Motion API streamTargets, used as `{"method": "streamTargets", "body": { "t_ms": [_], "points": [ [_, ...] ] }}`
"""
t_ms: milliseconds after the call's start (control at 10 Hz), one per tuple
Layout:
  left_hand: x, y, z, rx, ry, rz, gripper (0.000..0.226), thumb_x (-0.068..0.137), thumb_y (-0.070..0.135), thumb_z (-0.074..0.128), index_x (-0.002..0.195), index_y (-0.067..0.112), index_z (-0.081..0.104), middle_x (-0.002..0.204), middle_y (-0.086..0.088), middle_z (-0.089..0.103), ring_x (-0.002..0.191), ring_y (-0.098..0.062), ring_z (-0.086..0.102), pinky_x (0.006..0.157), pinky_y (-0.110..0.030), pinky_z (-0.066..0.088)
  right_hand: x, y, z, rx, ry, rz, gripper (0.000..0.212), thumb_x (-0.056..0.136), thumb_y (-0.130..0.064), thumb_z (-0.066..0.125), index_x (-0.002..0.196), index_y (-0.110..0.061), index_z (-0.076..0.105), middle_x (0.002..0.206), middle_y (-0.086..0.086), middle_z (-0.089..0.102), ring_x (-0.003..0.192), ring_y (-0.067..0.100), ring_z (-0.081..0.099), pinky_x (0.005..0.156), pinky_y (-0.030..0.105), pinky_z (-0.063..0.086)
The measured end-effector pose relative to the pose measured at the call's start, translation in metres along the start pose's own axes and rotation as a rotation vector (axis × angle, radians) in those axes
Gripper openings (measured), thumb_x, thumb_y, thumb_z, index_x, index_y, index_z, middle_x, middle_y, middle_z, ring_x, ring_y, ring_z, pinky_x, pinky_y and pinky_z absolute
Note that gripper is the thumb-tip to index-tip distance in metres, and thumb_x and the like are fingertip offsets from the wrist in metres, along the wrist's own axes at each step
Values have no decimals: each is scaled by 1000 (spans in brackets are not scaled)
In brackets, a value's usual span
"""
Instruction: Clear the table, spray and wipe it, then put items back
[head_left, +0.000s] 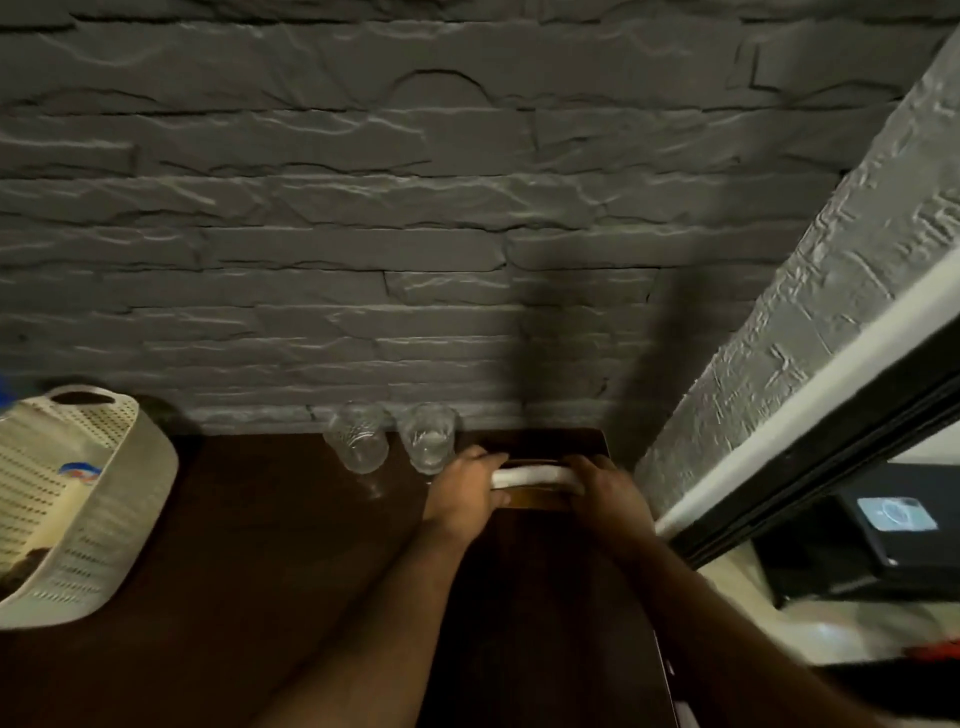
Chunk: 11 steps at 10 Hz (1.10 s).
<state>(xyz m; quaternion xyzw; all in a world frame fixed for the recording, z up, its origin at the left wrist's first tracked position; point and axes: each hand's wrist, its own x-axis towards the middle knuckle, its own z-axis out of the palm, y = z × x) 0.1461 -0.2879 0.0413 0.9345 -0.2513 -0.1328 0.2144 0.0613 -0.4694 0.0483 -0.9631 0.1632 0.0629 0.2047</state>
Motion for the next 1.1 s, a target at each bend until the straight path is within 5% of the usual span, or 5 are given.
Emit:
{"method": "streamTargets", "body": {
  "t_ms": [200,700,1100],
  "points": [
    [65,1,17,73,43,-78,60,85,28,70,140,25,48,138,-3,53,124,-22,50,106,-32,39,75,25,6,36,-7,-51,54,87,-25,55,140,-28,45,138,10,54,122,32,52,97,42,47],
    [105,-3,31,86,63,-178,65,81,32,73,140,26,46,137,-3,53,124,-24,50,104,-36,41,114,42,18,70,43,-56,64,84,-34,69,141,-23,44,140,5,54,127,25,49,104,38,40],
    [19,15,-28,-22,324,34,52,90,34,61,139,19,49,144,-1,45,132,-19,42,111,-31,35,33,-21,-7,29,402,-146,46,79,-22,66,124,-18,58,128,12,59,121,34,51,95,46,46]
  ]
}}
